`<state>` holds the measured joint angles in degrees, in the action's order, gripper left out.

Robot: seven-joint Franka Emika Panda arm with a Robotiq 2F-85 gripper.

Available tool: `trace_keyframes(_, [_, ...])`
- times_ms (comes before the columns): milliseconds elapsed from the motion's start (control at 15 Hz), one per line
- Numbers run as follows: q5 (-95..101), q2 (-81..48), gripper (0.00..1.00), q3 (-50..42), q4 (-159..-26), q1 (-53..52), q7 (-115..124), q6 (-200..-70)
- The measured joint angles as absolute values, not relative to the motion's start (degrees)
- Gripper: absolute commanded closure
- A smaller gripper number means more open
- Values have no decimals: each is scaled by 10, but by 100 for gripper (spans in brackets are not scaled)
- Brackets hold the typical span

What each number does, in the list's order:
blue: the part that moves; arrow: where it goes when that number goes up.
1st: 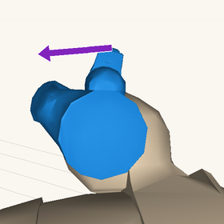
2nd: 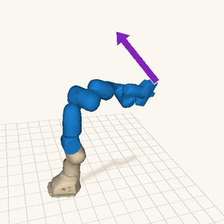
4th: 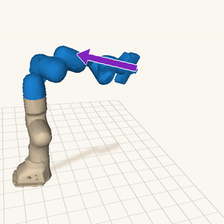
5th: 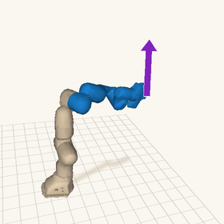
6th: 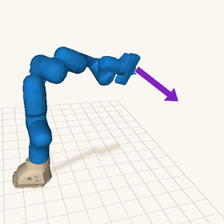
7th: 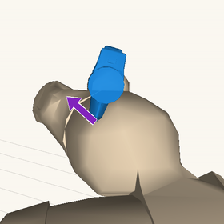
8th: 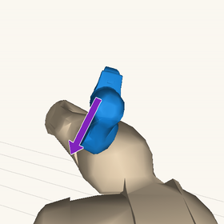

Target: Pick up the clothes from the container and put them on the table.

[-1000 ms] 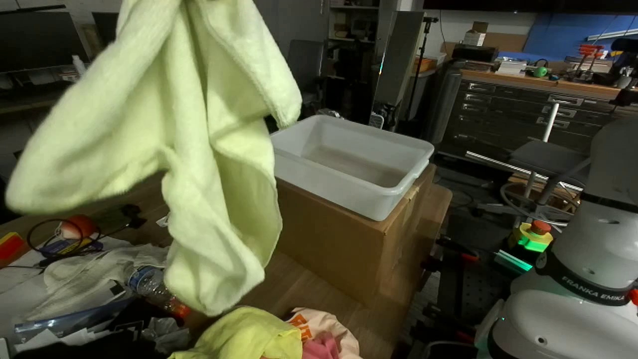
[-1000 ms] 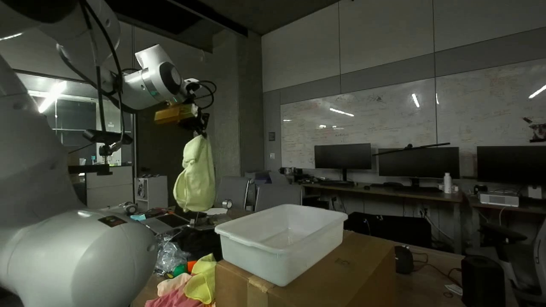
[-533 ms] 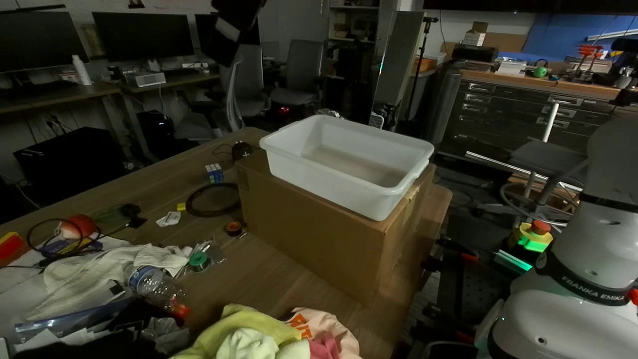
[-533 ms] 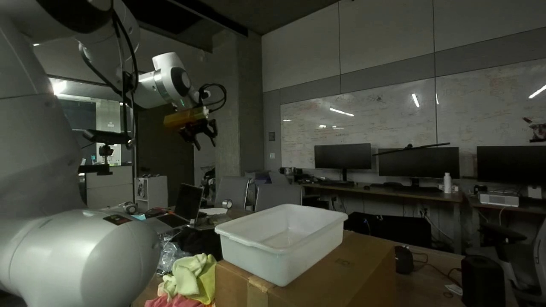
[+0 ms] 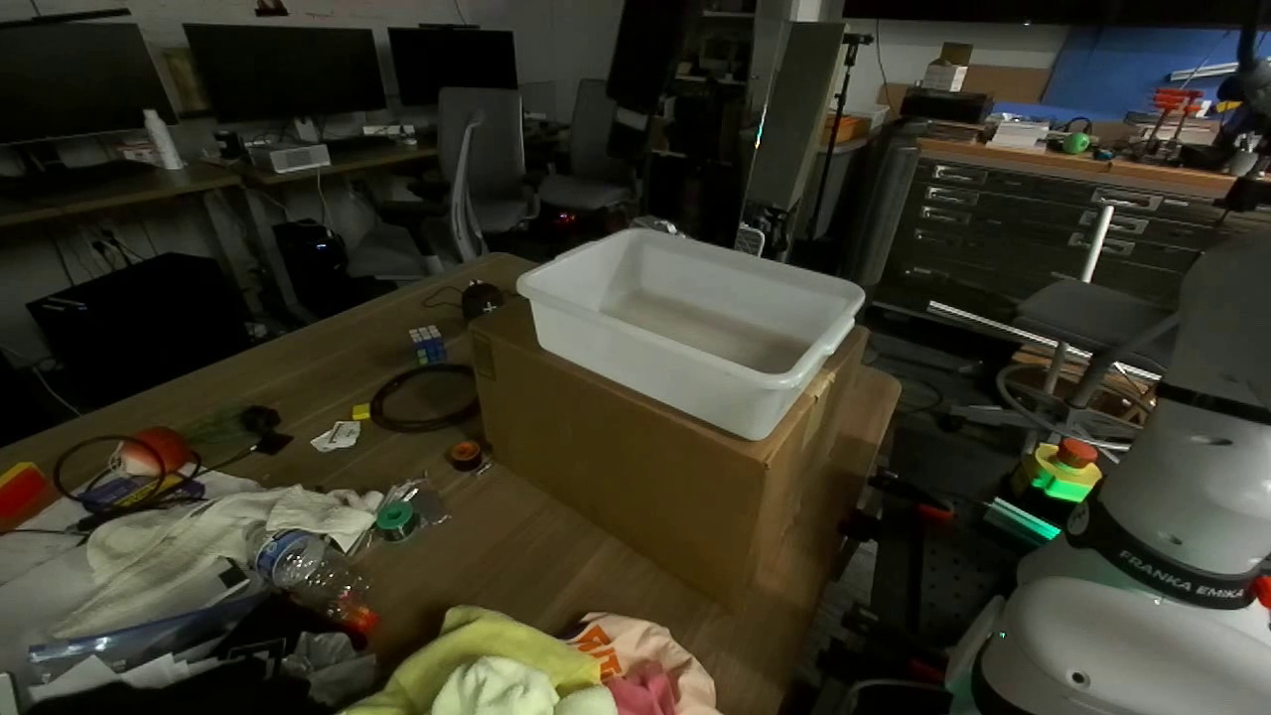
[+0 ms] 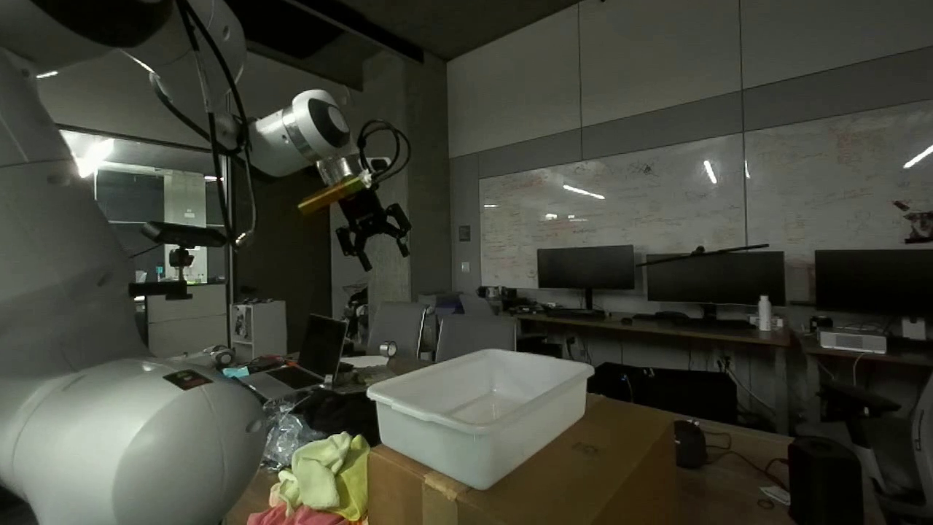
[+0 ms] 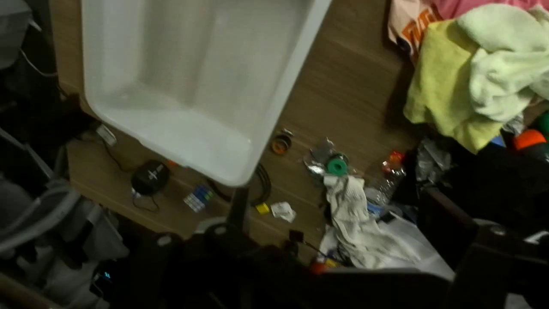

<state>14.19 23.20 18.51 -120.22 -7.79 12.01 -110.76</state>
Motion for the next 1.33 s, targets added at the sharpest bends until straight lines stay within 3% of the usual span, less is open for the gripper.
trace_keyframes(600, [84,321,0,149,-1243,-86,121,-898])
trace_keyframes(1333, [36,467,0,131,-1372,-74,196,-1007])
